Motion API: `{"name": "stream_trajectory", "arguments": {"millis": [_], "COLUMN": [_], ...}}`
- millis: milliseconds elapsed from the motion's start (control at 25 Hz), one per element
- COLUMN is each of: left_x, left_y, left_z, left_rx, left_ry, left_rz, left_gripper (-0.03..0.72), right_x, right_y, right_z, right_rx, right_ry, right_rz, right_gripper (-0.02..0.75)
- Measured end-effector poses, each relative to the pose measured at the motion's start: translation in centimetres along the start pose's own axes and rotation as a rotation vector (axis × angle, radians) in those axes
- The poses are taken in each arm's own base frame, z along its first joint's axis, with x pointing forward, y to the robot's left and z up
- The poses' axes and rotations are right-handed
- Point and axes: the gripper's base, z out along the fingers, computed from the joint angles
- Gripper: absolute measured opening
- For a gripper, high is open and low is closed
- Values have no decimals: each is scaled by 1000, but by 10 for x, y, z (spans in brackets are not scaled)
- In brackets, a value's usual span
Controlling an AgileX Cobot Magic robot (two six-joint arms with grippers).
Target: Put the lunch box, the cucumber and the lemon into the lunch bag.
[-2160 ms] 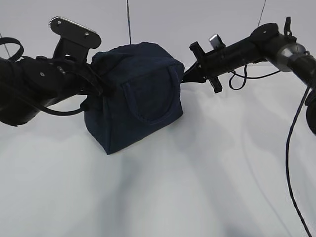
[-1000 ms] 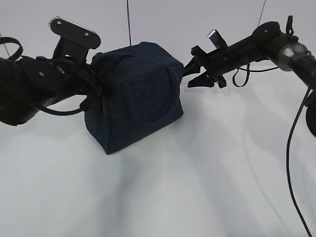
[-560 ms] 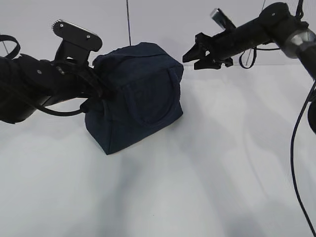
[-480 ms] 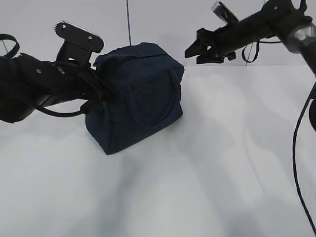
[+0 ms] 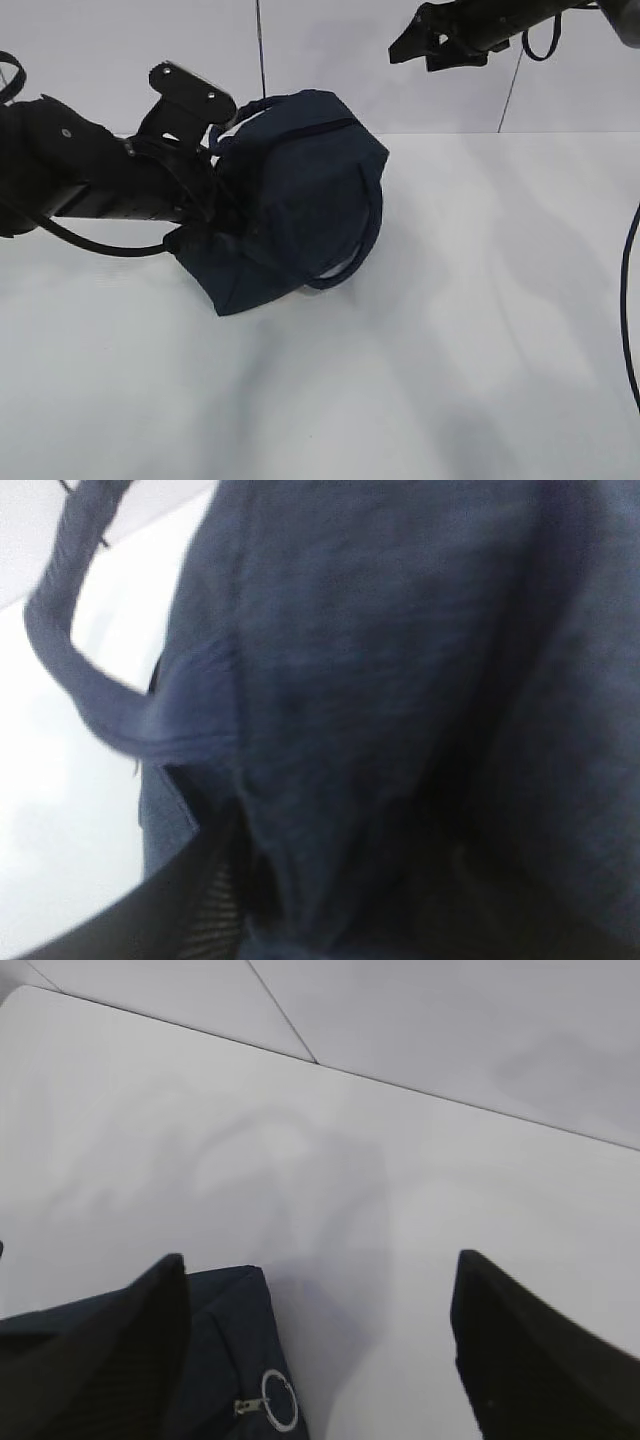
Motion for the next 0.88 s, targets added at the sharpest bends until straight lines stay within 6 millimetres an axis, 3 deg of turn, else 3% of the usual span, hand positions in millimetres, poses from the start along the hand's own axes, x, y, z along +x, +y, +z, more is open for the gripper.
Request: {"name": "stream_trajectory", "arguments": {"millis": [120, 280, 440, 640, 880], "left_x": [1, 1, 2, -4, -30], "left_y": [0, 9, 34, 78, 116], "left_z": [-6, -17, -33, -76, -141], "left_rx": [67, 151, 177, 115, 25], "left_ry": [31, 72, 97, 80, 15], "left_rz": [-11, -40, -32, 46, 116], "left_gripper": [432, 457, 461, 463, 463], "right_x": [-4, -11, -21, -39, -59], "right_y": [6, 15, 23, 38, 73], "right_z": [-3, -13, -32, -70, -119], "right_rx": [-22, -16, 35, 148, 266], "right_ry": [-14, -30, -46, -81, -137], "right_rz": [6, -14, -55, -131, -223], "right_gripper": [628, 633, 633, 633, 633]}}
